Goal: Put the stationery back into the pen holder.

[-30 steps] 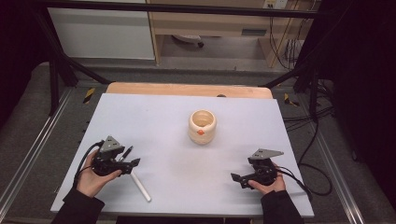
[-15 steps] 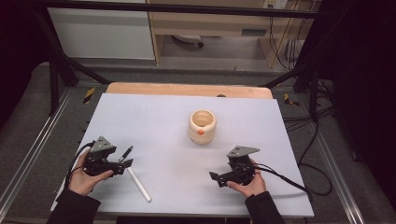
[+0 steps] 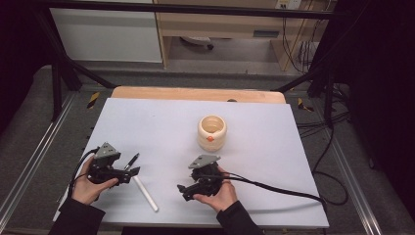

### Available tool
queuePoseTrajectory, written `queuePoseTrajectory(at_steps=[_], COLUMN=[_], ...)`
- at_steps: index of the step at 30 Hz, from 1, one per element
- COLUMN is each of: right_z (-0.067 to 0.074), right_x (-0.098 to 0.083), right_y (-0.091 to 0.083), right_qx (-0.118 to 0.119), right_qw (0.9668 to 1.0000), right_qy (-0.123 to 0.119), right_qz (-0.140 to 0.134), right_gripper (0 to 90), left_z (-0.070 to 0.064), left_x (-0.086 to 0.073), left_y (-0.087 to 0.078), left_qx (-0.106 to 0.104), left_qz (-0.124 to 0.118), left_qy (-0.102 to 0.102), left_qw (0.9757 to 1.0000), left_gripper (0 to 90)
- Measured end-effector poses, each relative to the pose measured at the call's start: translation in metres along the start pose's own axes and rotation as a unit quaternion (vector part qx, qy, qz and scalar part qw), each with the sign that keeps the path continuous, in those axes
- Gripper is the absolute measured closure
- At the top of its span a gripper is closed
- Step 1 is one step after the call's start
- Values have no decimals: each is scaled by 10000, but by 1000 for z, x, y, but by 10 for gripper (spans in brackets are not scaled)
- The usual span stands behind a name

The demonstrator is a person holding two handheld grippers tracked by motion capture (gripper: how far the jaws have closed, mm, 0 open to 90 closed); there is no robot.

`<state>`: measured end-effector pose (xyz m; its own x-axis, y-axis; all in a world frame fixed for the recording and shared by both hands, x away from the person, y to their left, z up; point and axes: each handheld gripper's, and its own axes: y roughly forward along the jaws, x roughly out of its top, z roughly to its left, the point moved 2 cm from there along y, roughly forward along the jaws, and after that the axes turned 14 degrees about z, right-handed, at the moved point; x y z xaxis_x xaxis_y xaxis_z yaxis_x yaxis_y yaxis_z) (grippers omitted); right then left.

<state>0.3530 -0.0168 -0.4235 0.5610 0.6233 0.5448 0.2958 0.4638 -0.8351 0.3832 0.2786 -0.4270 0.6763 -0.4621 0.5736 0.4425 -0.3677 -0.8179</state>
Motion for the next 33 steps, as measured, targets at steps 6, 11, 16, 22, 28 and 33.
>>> queuePoseTrajectory(at_steps=[6, 11, 16, 22, 28, 33], right_z=[25, 39, 53, 66, 76, 80], right_x=[15, 24, 29, 36, 39, 38], right_y=[20, 35, 49, 62, 71, 77], right_qx=[120, 95, 145, 160, 221, 285], right_qw=[9999, 9999, 9998, 9998, 9995, 9993], right_qy=[-47, -60, -66, -149, -168, -155], right_qz=[-37, -35, -86, -8, 139, 180], right_gripper=[132, 180, 245, 316, 415, 503], left_z=[1, 0, 0, 0, 0, -1], left_x=[0, 0, 0, 0, 0, 0], left_y=[1, 3, 4, 4, 5, 5], left_qx=[1, -6, 13, 22, 25, 18], left_qz=[12, 41, 47, 49, 86, 78], left_qy=[-37, -34, -43, -60, -48, -60], left_qw=[10000, 10000, 10000, 10000, 9999, 10000], left_gripper=[46, 46, 46, 46, 46, 46])
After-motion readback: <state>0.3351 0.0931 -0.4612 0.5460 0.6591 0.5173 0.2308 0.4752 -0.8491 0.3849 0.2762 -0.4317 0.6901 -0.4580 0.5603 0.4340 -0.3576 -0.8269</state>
